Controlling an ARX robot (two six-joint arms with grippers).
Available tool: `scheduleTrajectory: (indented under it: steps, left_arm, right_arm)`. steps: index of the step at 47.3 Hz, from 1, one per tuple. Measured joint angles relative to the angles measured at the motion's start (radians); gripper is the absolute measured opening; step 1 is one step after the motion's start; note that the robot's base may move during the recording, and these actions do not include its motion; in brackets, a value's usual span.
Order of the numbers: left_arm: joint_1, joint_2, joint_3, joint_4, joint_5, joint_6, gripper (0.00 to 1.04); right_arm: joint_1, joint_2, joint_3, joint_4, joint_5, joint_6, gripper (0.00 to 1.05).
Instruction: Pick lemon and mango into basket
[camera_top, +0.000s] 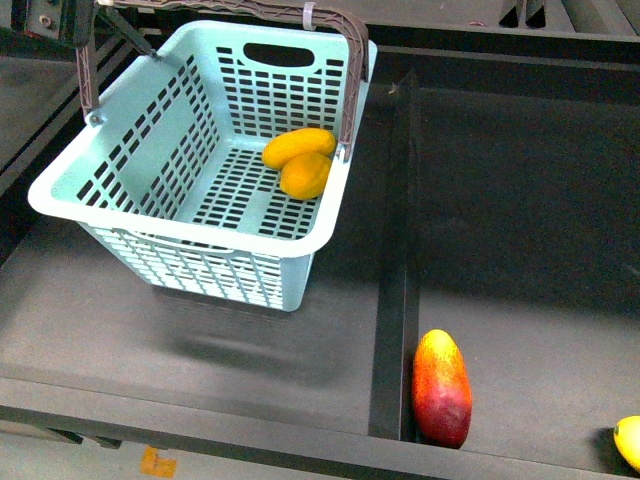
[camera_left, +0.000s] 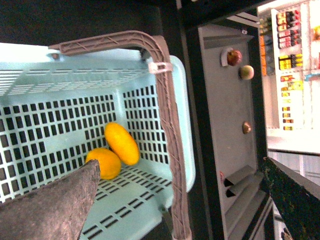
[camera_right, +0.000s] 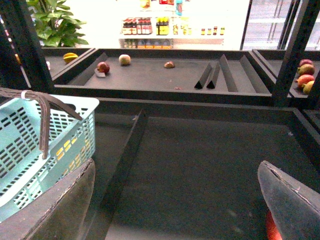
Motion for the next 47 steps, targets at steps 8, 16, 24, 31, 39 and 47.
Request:
scheduleTrajectory:
  steps: [8,16,24,31,39,47]
  left_arm:
    - [0.026,-0.072,-0.288,0.625,0.148,0.594,0.76]
    - [0.124,-0.269,-0.636,1.008,0.218,1.345,0.38]
    - [0.18,-0.401,-0.832,1.033,0.284,1.491,0.03]
    - [0.218,-0.508,-0.93,1.035,0.319,1.511,0.04]
    - [0.252,-0.621,-1.016,1.007,0.349,1.515,0.04]
    - [0.275,-0.731,-1.076,0.954,0.375,1.517,0.04]
  right_arm:
    - [0.0,0.0,0.0,0.0,0.001,0.0,0.96]
    - [0.0,0.0,0.0,0.0,0.001,0.0,0.96]
    - [0.0,0.0,0.0,0.0,0.001,0.0,0.96]
    - [0.0,0.0,0.0,0.0,0.001,0.0,0.96]
    - [0.0,0.0,0.0,0.0,0.0,0.0,0.96]
    - [0.0,0.0,0.0,0.0,0.001,0.0,0.96]
